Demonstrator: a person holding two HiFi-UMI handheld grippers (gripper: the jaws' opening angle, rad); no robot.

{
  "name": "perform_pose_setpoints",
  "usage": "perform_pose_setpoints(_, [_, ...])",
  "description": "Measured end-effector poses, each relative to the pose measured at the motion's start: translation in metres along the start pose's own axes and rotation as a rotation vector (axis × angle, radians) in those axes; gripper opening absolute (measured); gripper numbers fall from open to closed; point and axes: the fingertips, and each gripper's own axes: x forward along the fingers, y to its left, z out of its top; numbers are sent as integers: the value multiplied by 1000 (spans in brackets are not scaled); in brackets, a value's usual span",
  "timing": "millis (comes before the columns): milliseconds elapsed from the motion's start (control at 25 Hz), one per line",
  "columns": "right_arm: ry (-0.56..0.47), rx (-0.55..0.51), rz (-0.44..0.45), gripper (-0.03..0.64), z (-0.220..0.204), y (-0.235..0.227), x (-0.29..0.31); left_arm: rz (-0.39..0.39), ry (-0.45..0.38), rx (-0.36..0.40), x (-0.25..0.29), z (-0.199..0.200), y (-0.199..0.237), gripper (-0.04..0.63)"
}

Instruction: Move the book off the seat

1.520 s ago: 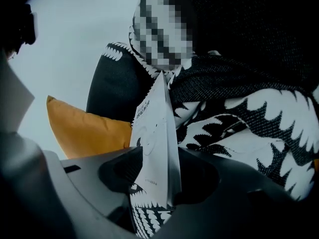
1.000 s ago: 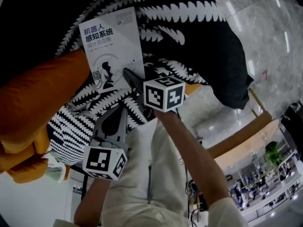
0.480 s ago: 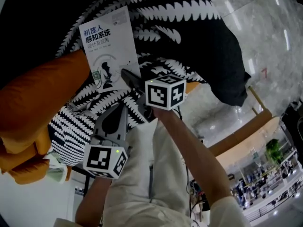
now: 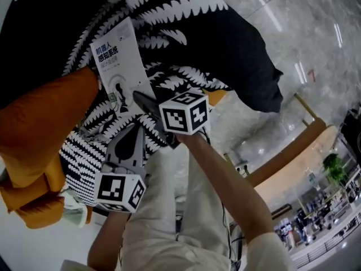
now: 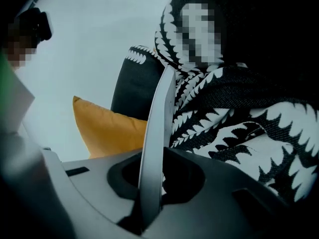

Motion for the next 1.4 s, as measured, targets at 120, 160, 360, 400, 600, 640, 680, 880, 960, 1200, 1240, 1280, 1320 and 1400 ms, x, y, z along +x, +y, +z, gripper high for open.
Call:
perform_pose_setpoints(120, [-10,2,24,48,-16,3,-10,11,-19,15,-6,-9,-2,8])
perform_pose_setpoints(160, [-18,6,33,48,-20,4,-13,15,-24,17,-8,-12,-3,8])
perform_pose_setpoints(360, [-25,-35,39,48,-31,9,-37,32,-31,35,-10,-21,-20,9])
perform_pose_setpoints(400, [-20,-43,42,48,-33,13,-43,34,-32,38,-12,-22,-25,8])
perform_pose_setpoints(600, [-26,-67,48,48,-31,29,-67,24,-55,74,-19,-8,-45,9])
perform_pose_setpoints(640, [-25,-72,51,48,-31,30,-70,22,-61,81,-20,-6,-49,8])
perform_pose_setpoints(680, [-23,-78,55,48,-33,31,-74,23,-66,85,-21,-5,-52,8])
perform_pose_setpoints(880, [-45,-89,74,48,-48,34,-96,19,-86,103,-26,-10,-68,9])
perform_pose_setpoints(960, [-57,-117,73,48,-55,38,-104,5,-103,95,-29,-15,-75,9])
perform_pose_setpoints(1200, [-40,-192,81,48,-69,36,-107,-13,-141,98,-21,-27,-82,8])
perform_pose_setpoints(1240, [-19,-198,97,48,-66,33,-103,4,-147,83,-16,-24,-78,9])
perform_pose_setpoints(1280, [1,-203,112,48,-64,31,-98,21,-155,69,-12,-22,-73,9])
perform_pose_setpoints(1320, [12,-211,123,48,-65,29,-93,31,-165,61,-10,-22,-67,9])
perform_pose_setpoints(1400, [2,-227,121,48,-76,30,-85,26,-180,70,-14,-35,-55,8])
